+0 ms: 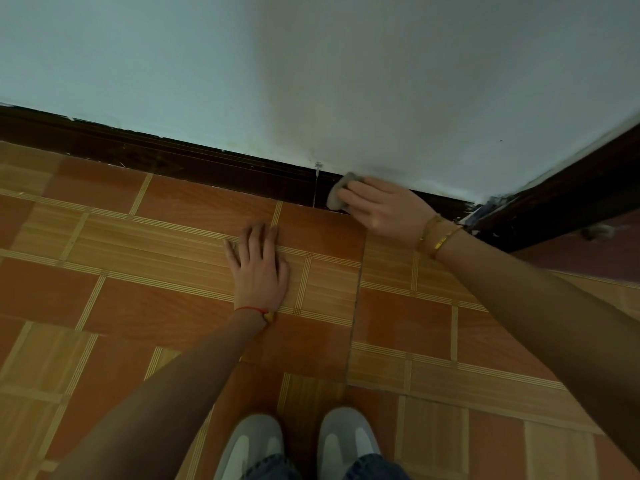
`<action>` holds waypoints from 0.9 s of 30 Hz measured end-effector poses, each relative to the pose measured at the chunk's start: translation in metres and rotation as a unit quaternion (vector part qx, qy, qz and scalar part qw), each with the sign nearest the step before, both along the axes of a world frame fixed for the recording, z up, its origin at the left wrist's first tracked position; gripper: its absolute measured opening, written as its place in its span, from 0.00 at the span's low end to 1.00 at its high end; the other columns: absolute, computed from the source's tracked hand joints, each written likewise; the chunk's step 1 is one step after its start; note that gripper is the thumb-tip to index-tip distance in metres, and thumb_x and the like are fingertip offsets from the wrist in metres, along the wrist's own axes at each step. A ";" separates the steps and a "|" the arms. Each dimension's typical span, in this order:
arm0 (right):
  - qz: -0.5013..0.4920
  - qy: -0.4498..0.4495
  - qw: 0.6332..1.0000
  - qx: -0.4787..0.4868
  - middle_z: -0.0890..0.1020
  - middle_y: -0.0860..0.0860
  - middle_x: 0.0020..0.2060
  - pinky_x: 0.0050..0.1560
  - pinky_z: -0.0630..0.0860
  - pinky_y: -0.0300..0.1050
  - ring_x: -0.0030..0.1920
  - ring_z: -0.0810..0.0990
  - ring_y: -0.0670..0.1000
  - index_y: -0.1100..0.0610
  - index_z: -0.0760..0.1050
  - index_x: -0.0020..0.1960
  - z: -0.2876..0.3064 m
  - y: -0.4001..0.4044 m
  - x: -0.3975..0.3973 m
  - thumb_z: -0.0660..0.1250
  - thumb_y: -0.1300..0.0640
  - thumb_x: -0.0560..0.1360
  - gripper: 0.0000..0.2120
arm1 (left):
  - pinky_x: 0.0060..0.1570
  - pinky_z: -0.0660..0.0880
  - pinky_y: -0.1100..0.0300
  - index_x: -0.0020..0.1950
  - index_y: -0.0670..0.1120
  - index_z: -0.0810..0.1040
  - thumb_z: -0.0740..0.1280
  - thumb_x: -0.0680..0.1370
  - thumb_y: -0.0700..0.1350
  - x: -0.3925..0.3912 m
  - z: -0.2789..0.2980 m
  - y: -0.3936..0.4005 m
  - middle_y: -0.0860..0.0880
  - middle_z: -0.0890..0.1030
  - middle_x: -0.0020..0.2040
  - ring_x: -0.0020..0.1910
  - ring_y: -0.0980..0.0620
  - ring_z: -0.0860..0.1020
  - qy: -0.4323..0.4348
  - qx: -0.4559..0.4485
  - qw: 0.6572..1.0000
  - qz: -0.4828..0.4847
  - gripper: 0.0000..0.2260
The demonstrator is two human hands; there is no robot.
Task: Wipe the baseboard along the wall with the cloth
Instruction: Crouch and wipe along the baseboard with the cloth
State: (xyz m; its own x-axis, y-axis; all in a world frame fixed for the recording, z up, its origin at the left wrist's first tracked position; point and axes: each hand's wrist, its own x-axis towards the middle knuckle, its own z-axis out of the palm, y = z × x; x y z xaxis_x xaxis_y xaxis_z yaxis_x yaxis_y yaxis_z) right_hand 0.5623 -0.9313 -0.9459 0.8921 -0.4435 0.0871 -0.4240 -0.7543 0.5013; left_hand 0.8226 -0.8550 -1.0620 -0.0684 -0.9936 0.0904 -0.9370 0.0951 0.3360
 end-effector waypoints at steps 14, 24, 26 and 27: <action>-0.055 0.057 0.997 -0.003 0.80 0.60 0.57 0.67 0.63 0.53 0.61 0.70 0.59 0.65 0.82 0.54 0.008 0.050 -0.116 0.55 0.69 0.77 0.17 | 0.75 0.51 0.32 0.74 0.47 0.69 0.54 0.80 0.49 0.000 0.001 0.002 0.42 0.71 0.72 0.74 0.40 0.65 0.007 -0.009 1.000 -0.023 0.23; -0.023 0.072 0.997 0.018 0.80 0.58 0.58 0.65 0.66 0.50 0.59 0.76 0.57 0.62 0.83 0.51 -0.019 0.032 -0.081 0.55 0.66 0.76 0.17 | 0.75 0.52 0.32 0.74 0.47 0.68 0.55 0.80 0.49 0.000 0.000 0.001 0.42 0.70 0.73 0.75 0.41 0.64 0.000 -0.004 1.000 -0.023 0.22; -0.010 0.068 0.997 0.018 0.79 0.57 0.59 0.65 0.68 0.49 0.59 0.77 0.56 0.61 0.83 0.51 -0.025 0.023 -0.061 0.59 0.66 0.76 0.14 | 0.75 0.52 0.32 0.74 0.47 0.68 0.55 0.80 0.49 0.001 -0.001 0.001 0.43 0.70 0.73 0.75 0.41 0.63 0.001 0.000 1.000 -0.024 0.22; -0.009 0.065 0.998 0.023 0.78 0.57 0.60 0.66 0.69 0.49 0.60 0.77 0.55 0.60 0.82 0.52 -0.026 0.019 -0.049 0.61 0.65 0.75 0.12 | 0.75 0.51 0.32 0.74 0.47 0.68 0.55 0.80 0.49 0.001 -0.001 0.001 0.43 0.69 0.74 0.75 0.42 0.63 0.002 0.001 1.000 -0.026 0.22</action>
